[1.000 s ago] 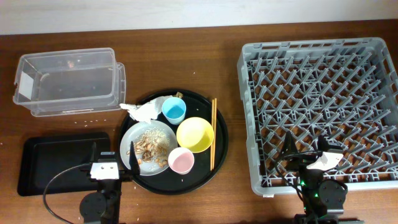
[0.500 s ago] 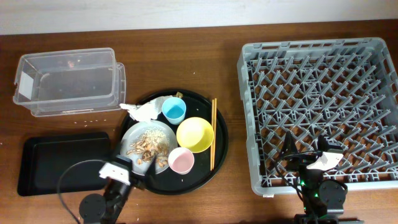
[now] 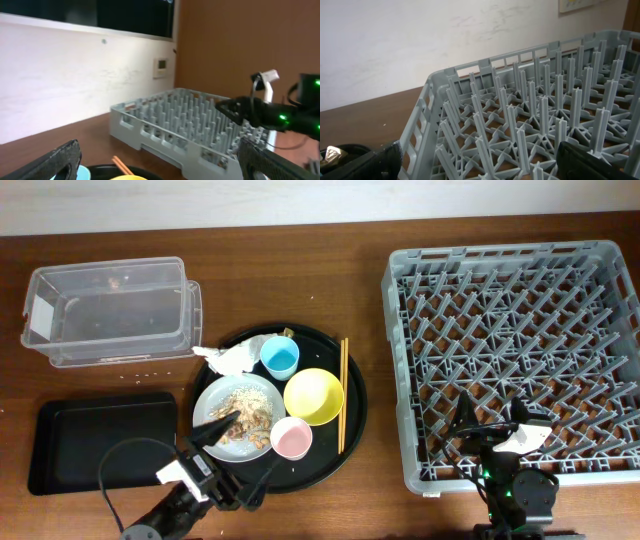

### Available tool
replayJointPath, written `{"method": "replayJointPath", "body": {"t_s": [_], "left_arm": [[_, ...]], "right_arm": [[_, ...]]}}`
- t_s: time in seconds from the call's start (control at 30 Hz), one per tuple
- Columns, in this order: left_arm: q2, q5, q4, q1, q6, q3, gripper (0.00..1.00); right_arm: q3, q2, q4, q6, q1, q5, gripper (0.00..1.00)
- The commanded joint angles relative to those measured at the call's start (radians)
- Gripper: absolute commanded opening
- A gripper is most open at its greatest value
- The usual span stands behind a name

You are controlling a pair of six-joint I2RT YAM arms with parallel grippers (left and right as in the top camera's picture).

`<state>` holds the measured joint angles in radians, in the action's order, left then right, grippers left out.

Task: Sort waste into correct bins and load items into the dishwasher rack
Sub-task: 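Reach the left gripper to the white tissue on the tray and grasp it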

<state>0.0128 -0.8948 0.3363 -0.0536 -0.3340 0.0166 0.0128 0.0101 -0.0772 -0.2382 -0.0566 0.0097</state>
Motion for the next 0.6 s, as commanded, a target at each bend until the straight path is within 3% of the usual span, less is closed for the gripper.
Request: {"method": "replayJointPath", "body": {"t_s": [0.0,0.07,0.17,0.23,0.3,0.33,0.4,0.47,0.57], "left_arm": [[0.045,0.054,-0.002,-0.002,0.031,0.097,0.99],[0.140,0.073,-0.047,-0.002,0.143,0.230,0.99],[0.448,0.293,-0.659,-0.001,0.345,0.612,0.99],[0.644,0.267,-0.879,-0.001,0.417,0.808,0.99],[0.756,0.098,-0.906,-0.001,0.407,0.847,0.99],[0.804,0.081,-0.890,-0.001,0.383,0.848,0.99],[0.898,0.320,-0.944,0.001,0.202,0.907,0.99],[1.064,0.726,-1.210,0.033,0.140,1.113,0.99],[1.189,0.760,-1.173,0.040,0.140,1.154,0.99]], "right_arm": [[-0.007,-0.006,-0.005,-0.002,-0.003,0.002,0.99],[-0.007,-0.006,-0.005,-0.002,-0.003,0.002,0.99],[-0.007,-0.006,-0.005,-0.002,-0.003,0.002,0.99],[-0.007,-0.006,-0.005,-0.002,-0.003,0.002,0.99],[-0.007,-0.006,-0.005,-0.002,-0.003,0.002,0.99],[-0.007,-0.006,-0.005,-0.002,-0.003,0.002,0.99],[-0.007,-0.006,-0.005,-0.002,-0.003,0.002,0.99],[-0.007,-0.006,-0.005,-0.002,-0.003,0.002,0.99],[-0.007,-0.006,-0.005,-0.002,-0.003,0.002,0.98]]}}
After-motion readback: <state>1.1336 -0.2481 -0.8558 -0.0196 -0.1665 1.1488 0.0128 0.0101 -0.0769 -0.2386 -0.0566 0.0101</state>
